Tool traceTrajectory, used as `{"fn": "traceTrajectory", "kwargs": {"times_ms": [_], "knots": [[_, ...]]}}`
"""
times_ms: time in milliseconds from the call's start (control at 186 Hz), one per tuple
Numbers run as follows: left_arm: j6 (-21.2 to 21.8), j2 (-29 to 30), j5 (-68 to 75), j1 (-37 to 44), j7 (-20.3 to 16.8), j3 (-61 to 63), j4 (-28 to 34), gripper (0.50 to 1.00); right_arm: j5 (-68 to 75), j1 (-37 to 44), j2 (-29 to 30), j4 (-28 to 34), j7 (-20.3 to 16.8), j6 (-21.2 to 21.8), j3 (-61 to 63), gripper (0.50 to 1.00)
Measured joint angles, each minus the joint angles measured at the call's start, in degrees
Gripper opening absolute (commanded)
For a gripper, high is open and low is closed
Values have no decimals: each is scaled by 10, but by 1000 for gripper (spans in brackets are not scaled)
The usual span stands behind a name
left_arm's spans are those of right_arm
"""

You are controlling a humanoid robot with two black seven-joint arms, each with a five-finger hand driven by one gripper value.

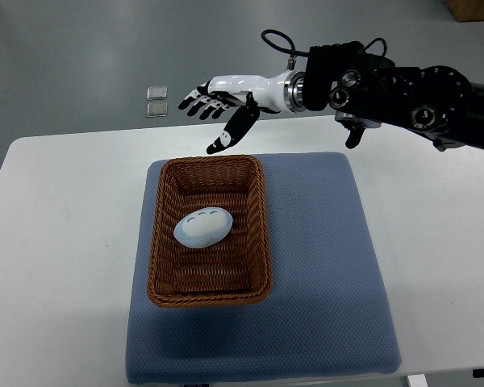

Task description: Place blue toy in brown basket

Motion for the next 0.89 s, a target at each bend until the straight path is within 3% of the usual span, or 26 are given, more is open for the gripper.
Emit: {"fn": "traceTrajectory", "kwargs": {"times_ms": [269,440,510,688,892], "knots": [[0,0,0,-1,0,1,-2,1000,106,-209,-13,-7,39,-50,263,854],[0,0,0,-1,0,1,-2,1000,210,-311,52,-39,44,-72,397,864],[0,0,0,-1,0,1,-2,1000,239,-337,77,-57,44,-70,441,889],[0,0,0,-1,0,1,-2,1000,258,-380,119,-100,49,-67,515,897],[0,0,0,0,1,0,-3,1000,259,-402,131,-106,50,-65,532,905]]}}
